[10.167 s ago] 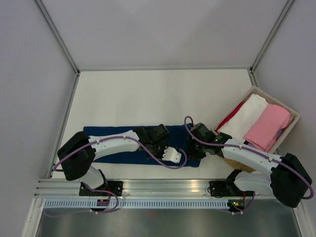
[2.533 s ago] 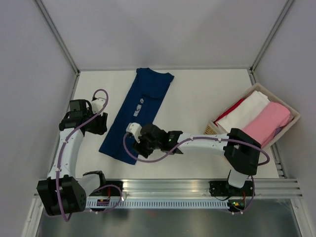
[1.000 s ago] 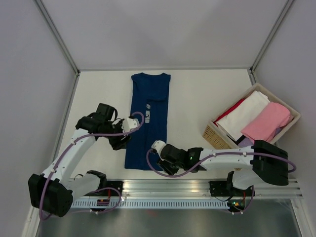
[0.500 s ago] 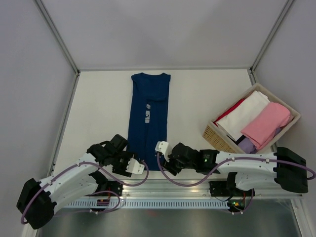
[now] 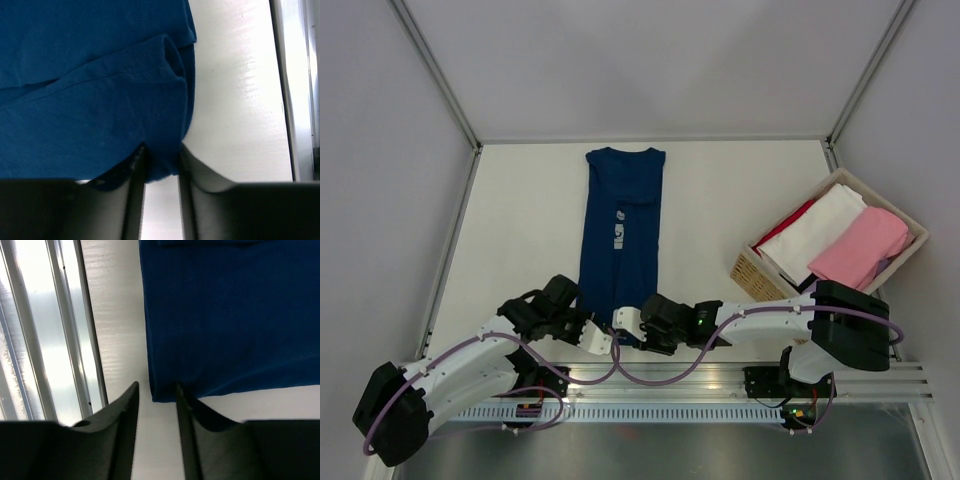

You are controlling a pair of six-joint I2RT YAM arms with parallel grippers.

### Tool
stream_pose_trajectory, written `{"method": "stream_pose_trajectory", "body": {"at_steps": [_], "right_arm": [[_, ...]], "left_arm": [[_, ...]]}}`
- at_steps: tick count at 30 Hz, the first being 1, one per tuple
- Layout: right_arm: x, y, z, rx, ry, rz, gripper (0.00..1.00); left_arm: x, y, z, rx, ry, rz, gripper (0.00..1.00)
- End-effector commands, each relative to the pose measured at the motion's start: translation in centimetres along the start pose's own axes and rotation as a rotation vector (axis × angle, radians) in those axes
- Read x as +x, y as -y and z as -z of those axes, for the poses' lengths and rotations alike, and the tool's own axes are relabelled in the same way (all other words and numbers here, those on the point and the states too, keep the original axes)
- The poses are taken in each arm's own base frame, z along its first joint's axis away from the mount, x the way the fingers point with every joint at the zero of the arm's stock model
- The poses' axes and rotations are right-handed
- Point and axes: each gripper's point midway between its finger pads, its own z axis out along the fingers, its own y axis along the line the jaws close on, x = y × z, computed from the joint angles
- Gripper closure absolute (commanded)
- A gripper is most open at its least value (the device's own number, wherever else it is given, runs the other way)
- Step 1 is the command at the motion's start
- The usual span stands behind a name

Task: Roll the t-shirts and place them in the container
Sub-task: Roll the tshirt

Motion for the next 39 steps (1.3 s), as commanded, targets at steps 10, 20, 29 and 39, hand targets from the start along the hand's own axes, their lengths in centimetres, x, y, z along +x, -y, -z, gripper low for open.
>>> {"method": "stream_pose_trajectory", "body": {"at_steps": [10, 20, 29, 39], "right_arm": [[-2.5, 0.0, 0.0, -0.093, 0.02, -0.081, 1.0], [-2.5, 1.8, 0.8, -0.312, 0.028, -0.339, 1.0], [-2.0, 5.5, 1.1, -0.332, 0.061, -0.525, 1.0], [-2.2, 9.3, -0.1, -0.294, 0.098, -0.614, 1.0]], "left_arm": [[-1.9, 0.8, 0.9, 0.085, 0.054, 0.147, 0.98], [-3.7, -0.5, 2.4, 0.164, 0.164, 0.394, 0.98], [-2.9, -1.5, 2.6, 0.225, 0.182, 0.515, 0.98], [0.0, -3.9, 1.7, 0.156, 0.14, 0.632, 0.96]]}}
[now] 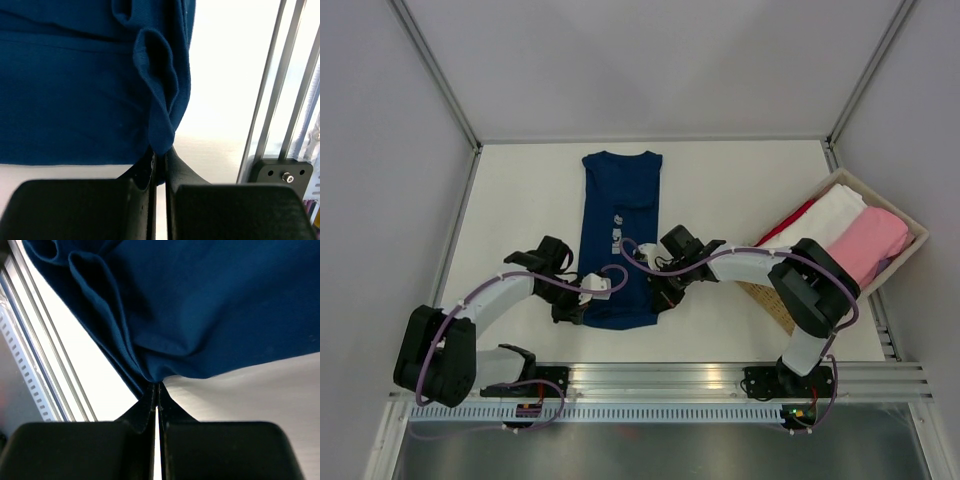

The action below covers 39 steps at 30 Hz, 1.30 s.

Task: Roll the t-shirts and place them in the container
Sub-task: Roll the tshirt

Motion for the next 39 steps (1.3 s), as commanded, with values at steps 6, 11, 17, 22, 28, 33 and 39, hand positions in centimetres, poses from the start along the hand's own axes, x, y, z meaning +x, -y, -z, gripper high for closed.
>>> {"method": "stream_pose_trajectory", "body": {"at_steps": [6, 11, 17, 22, 28, 33, 39], "right_arm": [[-4.1, 0.8, 0.1, 0.009, 0.092, -0.007, 0.92], [-4.6, 2.3, 1.5, 0.028, 0.14, -0.081, 0.78], [-3.8, 1.0, 2.2, 0.008, 0.183, -0.047, 0.58], [-2.0, -1.5, 1.7, 0.01, 0.167, 0.059, 0.58], [-0.9, -4.3, 1.7, -0.019, 0.213, 0.159, 0.56], [-0.5, -5.0, 1.3, -0.031, 0.21, 0.185, 0.56], [-0.7, -6.2, 1.7, -0.035, 0.226, 0.24, 0.55]], "left_arm": [[-2.0, -2.7, 0.3, -0.05, 0.068, 0.045, 0.94], [-1.7, -2.5, 0.0, -0.04, 0.074, 0.072, 0.94], [-1.9, -2.7, 0.3, -0.047, 0.091, 0.103, 0.94], [-2.0, -2.7, 0.3, -0.045, 0.095, 0.109, 0.94], [-1.9, -2.7, 0.3, -0.046, 0.094, 0.107, 0.94], [-1.8, -2.7, 0.3, -0.048, 0.09, 0.109, 0.94], [-1.9, -2.7, 0.4, -0.052, 0.091, 0.109, 0.94]]}}
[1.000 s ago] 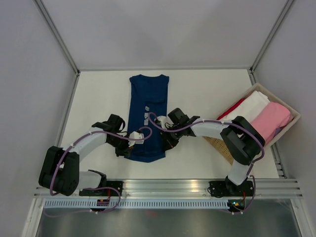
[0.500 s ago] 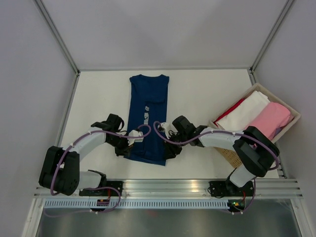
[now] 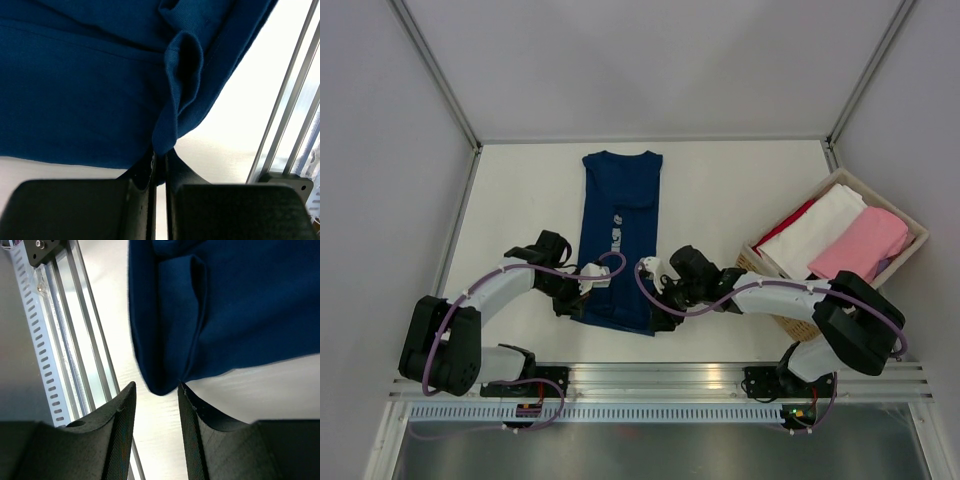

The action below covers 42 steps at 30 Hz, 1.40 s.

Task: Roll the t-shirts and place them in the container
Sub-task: Roll the tshirt

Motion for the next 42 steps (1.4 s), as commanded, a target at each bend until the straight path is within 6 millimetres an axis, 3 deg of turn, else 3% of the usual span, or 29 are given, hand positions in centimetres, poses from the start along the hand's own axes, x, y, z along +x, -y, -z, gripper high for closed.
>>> {"method": "stream_pose_trajectory", "body": {"at_steps": [1, 7, 13, 16, 17, 19, 21, 22, 27, 30, 38, 42], "right_arm": [[-1.6, -1.2, 0.4, -0.018, 0.06, 0.093, 0.55], [-0.3, -1.4, 0.5, -0.003, 0.002, 0.072, 0.52], [0.6, 0.9, -2.3, 0.075, -0.082, 0.041, 0.56], [-0.4, 1.0, -2.7, 0.073, -0.056, 0.052, 0.67], [-0.8, 0.9, -2.8, 0.069, -0.045, 0.057, 0.79], [-1.4, 0.9, -2.7, 0.07, -0.031, 0.059, 0.91], [-1.6, 0.9, -2.6, 0.067, -0.028, 0.046, 0.98], [-1.5, 0.5, -2.5, 0.04, -0.029, 0.024, 0.99], [-2.0, 1.2, -1.8, 0.009, -0.011, -0.063, 0.99], [-2.5, 1.1, -1.9, -0.014, -0.023, -0.086, 1.0], [-2.7, 1.9, -1.8, -0.002, -0.028, -0.112, 1.0], [-2.3, 2.5, -1.9, 0.018, -0.064, -0.106, 1.0]], "left_arm": [[-1.6, -0.5, 0.3, -0.007, 0.063, -0.001, 0.94], [-1.6, -0.5, 0.3, -0.006, 0.062, -0.003, 0.93], [-1.5, -0.4, 0.2, -0.005, 0.062, -0.011, 0.93], [-1.5, -0.6, 0.3, -0.011, 0.059, -0.015, 0.93], [-1.4, -0.5, 0.3, -0.011, 0.056, -0.013, 0.93], [-1.4, -0.5, 0.3, -0.01, 0.055, -0.02, 0.91], [-1.3, -0.5, 0.4, -0.012, 0.05, -0.031, 0.86], [-1.3, -0.6, 0.5, -0.016, 0.046, -0.036, 0.74], [-1.9, -1.6, 1.7, -0.055, 0.025, -0.108, 0.48], [-2.6, -1.4, 2.3, -0.034, 0.036, -0.153, 0.4], [-1.7, 0.7, 1.4, 0.045, 0.033, -0.149, 0.41], [-1.6, -2.4, 1.1, -0.096, 0.014, -0.077, 0.44]]}}
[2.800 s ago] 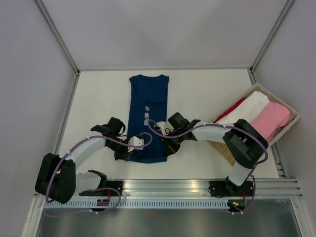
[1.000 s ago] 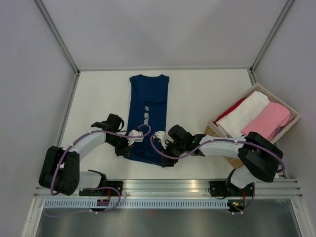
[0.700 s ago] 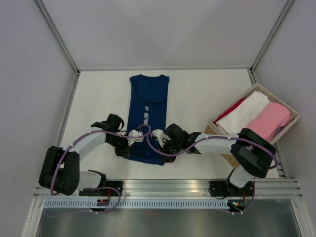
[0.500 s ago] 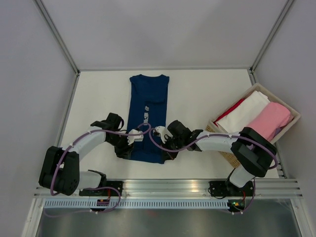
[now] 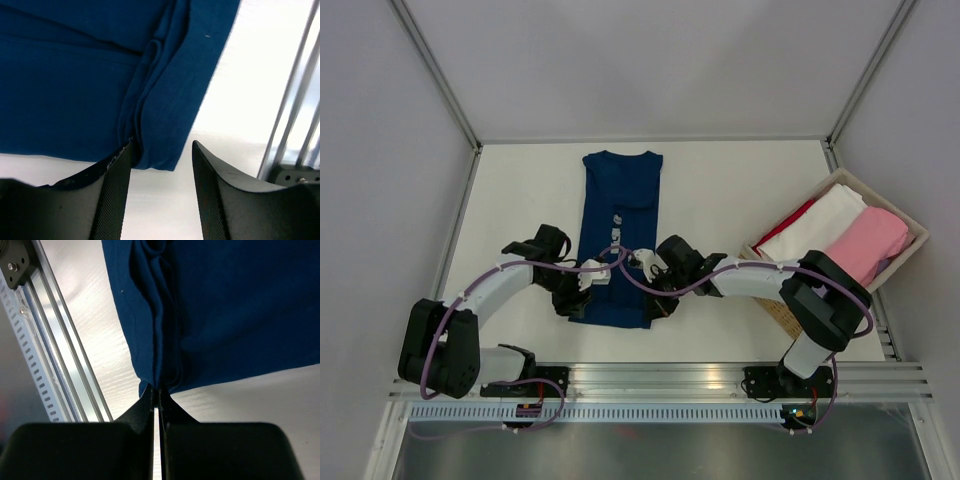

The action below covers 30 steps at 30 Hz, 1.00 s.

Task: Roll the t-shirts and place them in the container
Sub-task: Roll the tshirt

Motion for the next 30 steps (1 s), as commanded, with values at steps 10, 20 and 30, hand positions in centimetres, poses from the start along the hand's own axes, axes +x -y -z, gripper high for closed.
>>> {"method": "stream_pose_trajectory", "body": {"at_steps": [10, 20, 30], "right_arm": [[-0.8, 0.5, -0.1, -0.003, -0.006, 0.001, 0.99], [-0.9, 0.9, -0.1, 0.006, -0.015, -0.008, 0.98], [-1.5, 1.3, 0.7, 0.021, -0.036, 0.014, 0.99]], "left_arm": [[0.1, -2.2, -1.2, -0.101, 0.026, 0.013, 0.5], [1.6, -0.6, -1.4, -0.047, -0.013, -0.065, 0.97], [2.7, -2.0, -0.4, -0.134, -0.023, 0.033, 0.98]]}}
